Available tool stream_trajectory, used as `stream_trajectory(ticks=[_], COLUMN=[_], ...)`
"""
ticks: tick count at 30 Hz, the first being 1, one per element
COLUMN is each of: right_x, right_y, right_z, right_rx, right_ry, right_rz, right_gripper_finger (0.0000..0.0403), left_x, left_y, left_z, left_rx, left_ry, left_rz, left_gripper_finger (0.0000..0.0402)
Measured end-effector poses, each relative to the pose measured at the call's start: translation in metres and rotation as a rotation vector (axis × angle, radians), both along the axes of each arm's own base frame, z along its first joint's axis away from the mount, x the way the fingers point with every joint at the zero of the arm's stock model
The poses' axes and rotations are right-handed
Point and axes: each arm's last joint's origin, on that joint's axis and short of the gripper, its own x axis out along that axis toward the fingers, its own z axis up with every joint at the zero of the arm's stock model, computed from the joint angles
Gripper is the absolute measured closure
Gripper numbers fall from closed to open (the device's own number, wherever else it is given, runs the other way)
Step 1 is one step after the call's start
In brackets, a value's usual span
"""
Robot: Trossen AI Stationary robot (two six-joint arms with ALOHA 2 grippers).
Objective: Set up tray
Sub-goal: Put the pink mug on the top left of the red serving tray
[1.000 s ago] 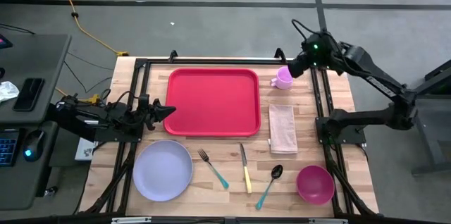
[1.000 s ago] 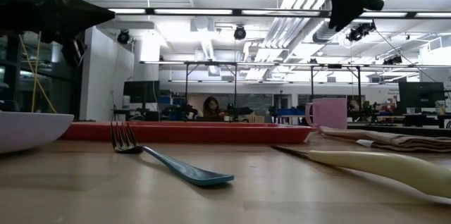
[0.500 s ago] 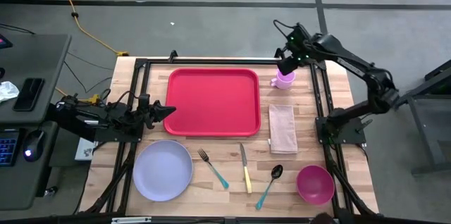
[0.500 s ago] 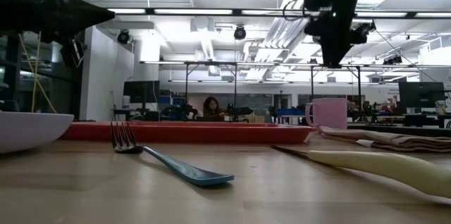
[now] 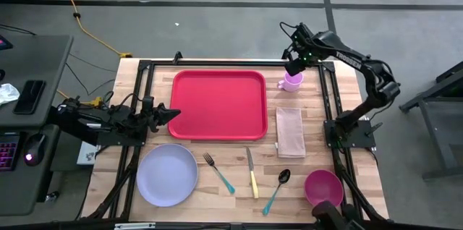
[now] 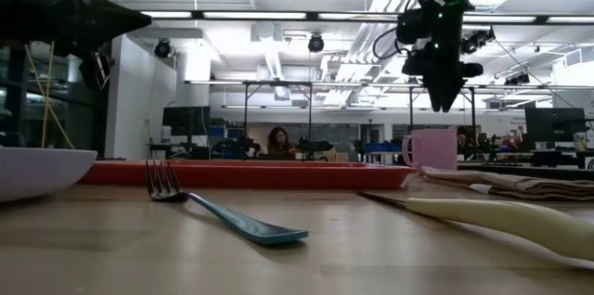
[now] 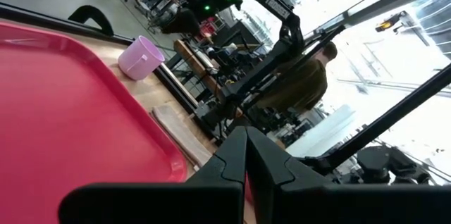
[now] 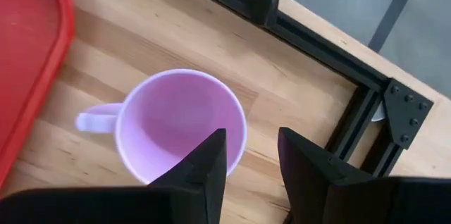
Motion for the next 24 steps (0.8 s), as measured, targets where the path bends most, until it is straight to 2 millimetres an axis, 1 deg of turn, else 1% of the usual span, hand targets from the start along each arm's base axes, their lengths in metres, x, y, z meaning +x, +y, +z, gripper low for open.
stream_trajectory(ticks=[5,24], right_x=[0.002,0.014], right_y=[-0.004,-0.021], right_z=[-0.012,-0.054], right_rx=[0.069,0.168], right_ry=[0.023,0.122], right_rz=[-0.003,0.009], right_gripper_finger=[0.0294,0.0294], left_x=[0.0,0.0], left_y=[0.0,0.0], left_z=[-0.001,-0.001], left_rx=[0.002,0.003], left_ry=[0.006,0.006], left_rz=[0.009,0.008], left_gripper_finger=[0.0362,0.0362])
